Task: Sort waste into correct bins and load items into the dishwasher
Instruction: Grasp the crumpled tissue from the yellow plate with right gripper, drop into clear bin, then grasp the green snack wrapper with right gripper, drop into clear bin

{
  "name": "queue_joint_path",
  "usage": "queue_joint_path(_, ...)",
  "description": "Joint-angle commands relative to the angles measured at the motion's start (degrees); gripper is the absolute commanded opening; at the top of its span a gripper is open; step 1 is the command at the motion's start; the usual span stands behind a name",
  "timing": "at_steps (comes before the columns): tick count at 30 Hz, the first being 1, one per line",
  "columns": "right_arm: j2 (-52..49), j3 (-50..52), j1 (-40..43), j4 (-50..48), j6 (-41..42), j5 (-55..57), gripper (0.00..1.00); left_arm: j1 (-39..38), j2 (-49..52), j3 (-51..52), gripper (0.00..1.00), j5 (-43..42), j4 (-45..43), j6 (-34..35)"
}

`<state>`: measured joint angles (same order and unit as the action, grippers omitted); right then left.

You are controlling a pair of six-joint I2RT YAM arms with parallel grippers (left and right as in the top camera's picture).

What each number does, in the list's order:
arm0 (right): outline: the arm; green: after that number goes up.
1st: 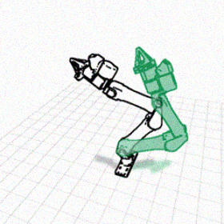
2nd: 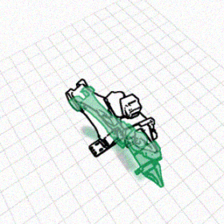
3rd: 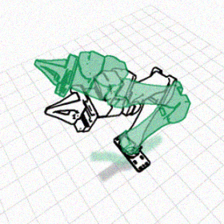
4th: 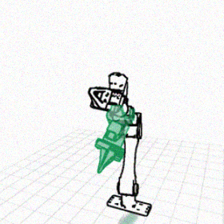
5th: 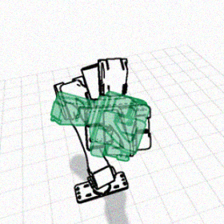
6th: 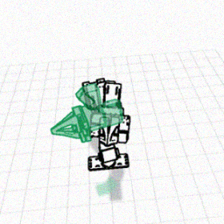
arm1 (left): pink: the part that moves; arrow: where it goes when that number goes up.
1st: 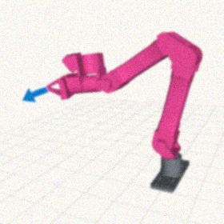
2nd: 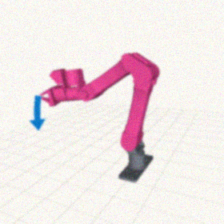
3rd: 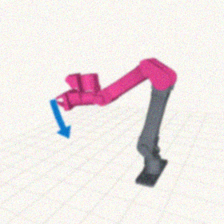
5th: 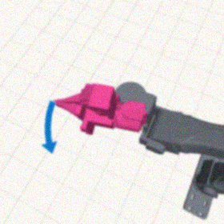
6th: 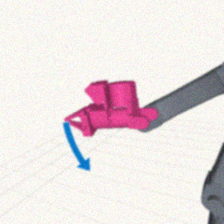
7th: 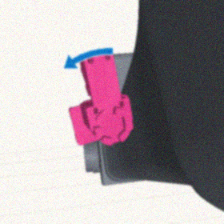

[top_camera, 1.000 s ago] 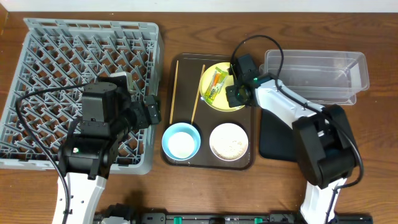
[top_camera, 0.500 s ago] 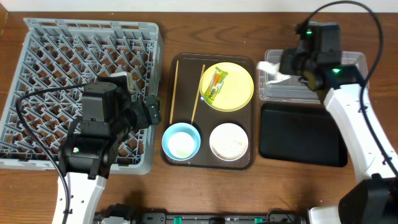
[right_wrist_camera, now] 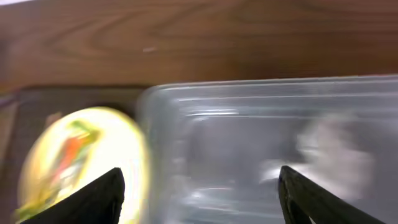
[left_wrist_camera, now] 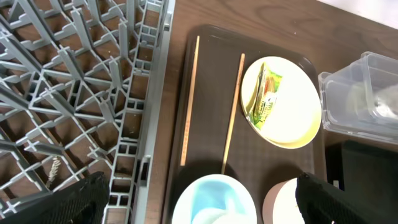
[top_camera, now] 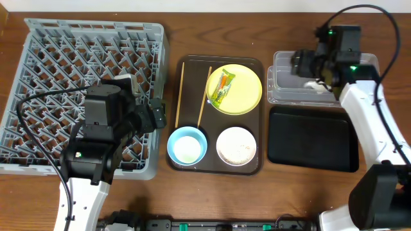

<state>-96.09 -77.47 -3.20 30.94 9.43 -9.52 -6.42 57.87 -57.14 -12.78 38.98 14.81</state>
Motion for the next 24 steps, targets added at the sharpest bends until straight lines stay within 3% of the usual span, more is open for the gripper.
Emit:
queue_joint_path(1,0.92,-0.04,-7.06,0.31,-1.14,-9.55,0.72,0.24,0.11,-1.09,0.96,-0.28,0.02,-0.11)
queue_joint_path(6,-1.86,-0.02,-19.47,0.57,2.89,2.25,0.68,0.24,0.11,-1.09,0.96,-0.28,0.02,-0.11)
queue_joint_path(11,-9.03,-0.04,-28.7,-1.55,11.76,20.55,0.78,0.24,0.11,-1.09,0.96,-0.28,0.02,-0.11)
queue_joint_path(20,-22.86,-0.04,-30.64,-11.93,15.85,20.28,0.83,0.24,0.11,-1.09,0.96,-0.28,0.02,-0.11)
queue_joint_path(22,-24.2,-0.04,-29.99,-12.79,15.82,18.4,0.77,0.24,0.11,-1.09,0.96,-0.28,0.02,-0.11)
queue_joint_path(24,-24.7,-0.04,-29.14,-11.93,15.87,17.81,0.61,0.24,0.11,-1.11,0.96,-0.28,0.02,-0.11)
